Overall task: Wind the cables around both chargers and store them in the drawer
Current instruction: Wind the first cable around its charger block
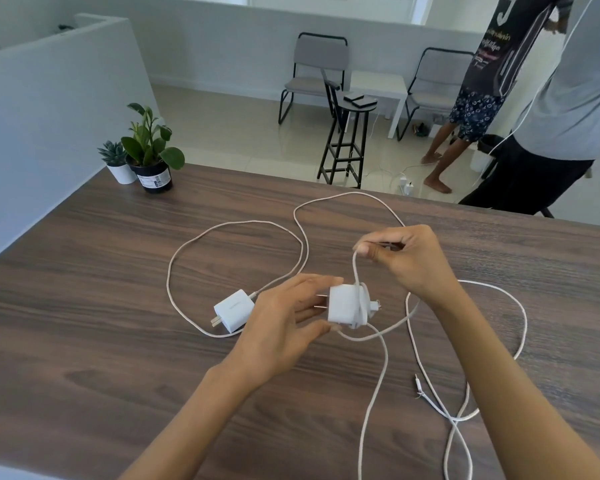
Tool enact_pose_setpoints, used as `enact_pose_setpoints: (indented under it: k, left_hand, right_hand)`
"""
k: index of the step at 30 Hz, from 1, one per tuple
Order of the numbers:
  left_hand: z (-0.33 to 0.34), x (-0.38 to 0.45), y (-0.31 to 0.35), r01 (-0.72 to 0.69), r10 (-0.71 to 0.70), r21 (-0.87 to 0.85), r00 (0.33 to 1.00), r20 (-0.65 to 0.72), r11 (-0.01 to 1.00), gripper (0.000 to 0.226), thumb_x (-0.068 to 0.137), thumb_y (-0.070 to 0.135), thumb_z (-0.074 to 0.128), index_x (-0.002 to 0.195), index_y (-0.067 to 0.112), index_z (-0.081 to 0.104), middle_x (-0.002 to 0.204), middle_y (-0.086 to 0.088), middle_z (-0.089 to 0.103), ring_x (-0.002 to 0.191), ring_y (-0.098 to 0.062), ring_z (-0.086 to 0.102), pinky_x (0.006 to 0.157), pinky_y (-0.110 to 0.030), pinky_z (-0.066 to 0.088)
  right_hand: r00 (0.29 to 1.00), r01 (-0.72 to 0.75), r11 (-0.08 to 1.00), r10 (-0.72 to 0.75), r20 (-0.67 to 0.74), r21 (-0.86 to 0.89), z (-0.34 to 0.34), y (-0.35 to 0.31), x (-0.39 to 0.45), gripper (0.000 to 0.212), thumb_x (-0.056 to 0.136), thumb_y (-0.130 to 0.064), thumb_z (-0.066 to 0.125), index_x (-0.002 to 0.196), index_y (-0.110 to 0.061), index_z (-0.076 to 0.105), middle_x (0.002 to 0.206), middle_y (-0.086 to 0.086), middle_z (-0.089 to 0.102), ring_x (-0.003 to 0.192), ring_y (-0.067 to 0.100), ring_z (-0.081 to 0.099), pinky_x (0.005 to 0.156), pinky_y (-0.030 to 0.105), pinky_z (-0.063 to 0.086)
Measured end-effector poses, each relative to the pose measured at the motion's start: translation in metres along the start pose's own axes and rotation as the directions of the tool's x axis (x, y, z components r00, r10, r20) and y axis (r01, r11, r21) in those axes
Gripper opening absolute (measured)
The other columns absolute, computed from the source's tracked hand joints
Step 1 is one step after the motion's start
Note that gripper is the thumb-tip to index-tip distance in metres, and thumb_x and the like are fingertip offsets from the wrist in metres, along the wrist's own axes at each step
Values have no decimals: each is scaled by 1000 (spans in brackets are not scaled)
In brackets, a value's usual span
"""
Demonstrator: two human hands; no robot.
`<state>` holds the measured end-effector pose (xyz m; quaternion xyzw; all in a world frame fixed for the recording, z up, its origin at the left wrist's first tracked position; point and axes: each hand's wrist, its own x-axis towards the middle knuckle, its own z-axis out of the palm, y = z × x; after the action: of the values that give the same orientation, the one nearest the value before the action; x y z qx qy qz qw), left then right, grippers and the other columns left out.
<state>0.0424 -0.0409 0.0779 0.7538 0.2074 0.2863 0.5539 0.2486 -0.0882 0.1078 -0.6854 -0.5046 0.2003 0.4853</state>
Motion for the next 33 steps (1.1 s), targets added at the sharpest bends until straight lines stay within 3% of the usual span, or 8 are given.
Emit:
enact_pose_setpoints:
  k: [7, 14, 20, 23, 26, 28, 30, 33]
  left_hand:
    - [-7, 1, 14, 43, -49, -170, 998, -27, 985, 54, 68, -11, 75, 108, 24, 64, 114, -1, 65, 98, -17, 69, 88, -27, 54]
    - [-3, 0, 14, 56, -59, -112, 998, -25, 992, 55, 69, -10, 75, 109, 26, 63, 114, 0, 64, 98, -12, 68, 87, -23, 53]
    - [-10, 2, 15, 45, -55, -124, 996, -76, 991, 55, 68, -9, 76, 111, 23, 63, 113, -2, 65, 98, -13, 68, 88, -25, 53]
    - [-14, 11, 20, 57, -90, -190, 981, -174, 980, 54, 68, -7, 75, 112, 20, 62, 109, -6, 69, 98, -12, 69, 84, -21, 53]
    - [-23, 25, 29, 47, -94, -158, 948, -305, 986, 52, 68, -2, 78, 114, 15, 62, 104, 3, 71, 95, -6, 69, 82, -23, 54]
    - [-32, 37, 34, 39, -68, -84, 922, -382, 996, 50, 69, 4, 79, 113, 20, 62, 101, 10, 70, 93, -2, 68, 85, -25, 54]
    - [-40, 48, 39, 43, -21, 40, 901, -433, 998, 50, 70, 11, 80, 115, 22, 62, 96, 19, 67, 87, 8, 66, 81, -13, 51]
    - [-47, 62, 38, 27, 26, 116, 900, -435, 993, 52, 71, 6, 80, 119, 13, 61, 96, 15, 64, 80, 19, 61, 70, 1, 43]
  right_hand:
    - [995, -58, 967, 75, -60, 246, 20, 4, -10, 17, 70, -17, 73, 86, -11, 73, 63, -17, 70, 65, -5, 63, 67, 11, 48]
    - [978, -17, 981, 56, -199, 194, 20, 7, -7, 9, 74, -13, 75, 80, -18, 74, 65, -22, 69, 66, -5, 61, 67, 11, 48]
    - [973, -130, 947, 180, -148, 295, 27, 18, -17, 7, 75, -21, 72, 81, -18, 76, 75, -8, 74, 73, -1, 64, 70, 13, 50]
    - [965, -205, 905, 251, -79, 373, 38, 21, -25, 17, 83, -18, 65, 94, -8, 74, 64, -14, 71, 67, -6, 61, 66, 10, 45]
    - [967, -202, 920, 241, -79, 336, 47, 20, -35, 19, 88, -8, 61, 105, -3, 67, 47, -22, 58, 53, -10, 54, 60, 4, 40]
    - [973, -181, 937, 214, -83, 299, 50, 15, -43, 16, 87, -10, 64, 102, -8, 71, 63, -22, 67, 66, -12, 61, 69, 4, 42]
    - [980, -168, 969, 183, -73, 181, 48, 11, -49, 15, 86, -15, 66, 98, -19, 74, 86, -18, 72, 87, -11, 64, 79, 5, 44]
    - [1000, -11, 995, 9, -22, -98, 39, -1, -57, 18, 85, -20, 68, 99, -30, 73, 66, -30, 64, 68, -10, 59, 67, 3, 39]
